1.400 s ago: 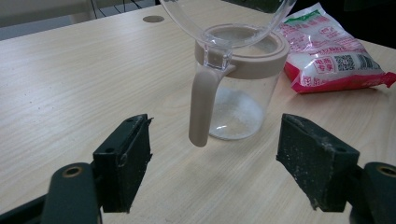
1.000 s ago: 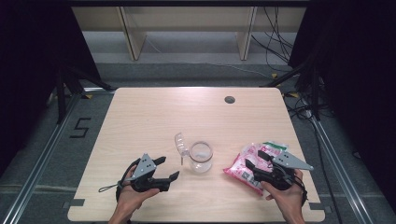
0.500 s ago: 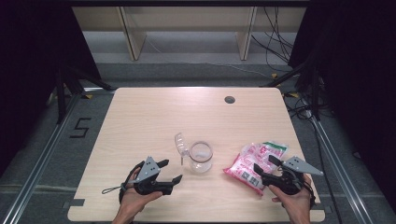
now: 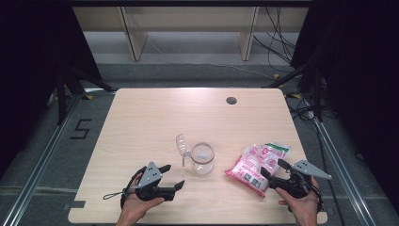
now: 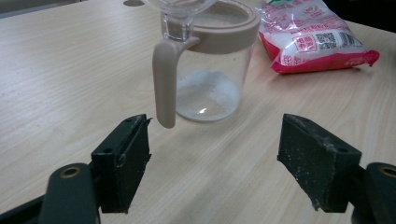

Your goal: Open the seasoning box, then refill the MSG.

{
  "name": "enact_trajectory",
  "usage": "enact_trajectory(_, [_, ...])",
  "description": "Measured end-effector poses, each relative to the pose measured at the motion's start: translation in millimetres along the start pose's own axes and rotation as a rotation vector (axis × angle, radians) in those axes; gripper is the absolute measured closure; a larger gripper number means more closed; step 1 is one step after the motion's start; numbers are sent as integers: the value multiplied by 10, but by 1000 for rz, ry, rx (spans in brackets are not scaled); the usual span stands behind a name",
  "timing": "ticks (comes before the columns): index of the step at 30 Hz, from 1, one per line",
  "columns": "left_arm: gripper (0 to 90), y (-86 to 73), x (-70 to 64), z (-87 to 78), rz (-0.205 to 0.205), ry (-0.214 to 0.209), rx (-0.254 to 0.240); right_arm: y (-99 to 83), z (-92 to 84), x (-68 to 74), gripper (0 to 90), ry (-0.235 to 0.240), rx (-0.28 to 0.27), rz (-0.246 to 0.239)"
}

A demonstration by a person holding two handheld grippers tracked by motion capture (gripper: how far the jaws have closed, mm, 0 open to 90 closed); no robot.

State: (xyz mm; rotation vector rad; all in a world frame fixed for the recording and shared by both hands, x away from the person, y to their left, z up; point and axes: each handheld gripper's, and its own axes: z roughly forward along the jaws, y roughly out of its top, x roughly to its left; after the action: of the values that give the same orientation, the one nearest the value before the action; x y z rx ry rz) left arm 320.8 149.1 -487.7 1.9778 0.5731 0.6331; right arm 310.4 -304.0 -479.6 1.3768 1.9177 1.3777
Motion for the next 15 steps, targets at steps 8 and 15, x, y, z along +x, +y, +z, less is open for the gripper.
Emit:
enact_trajectory(8, [240,-37,-28,0,6,-7,15,-43,19,-70,182,-37,21,-15])
enact_trajectory(15, [240,-36,-45,6,0,-8,9,-58,18,-132,174,-27,39,-16])
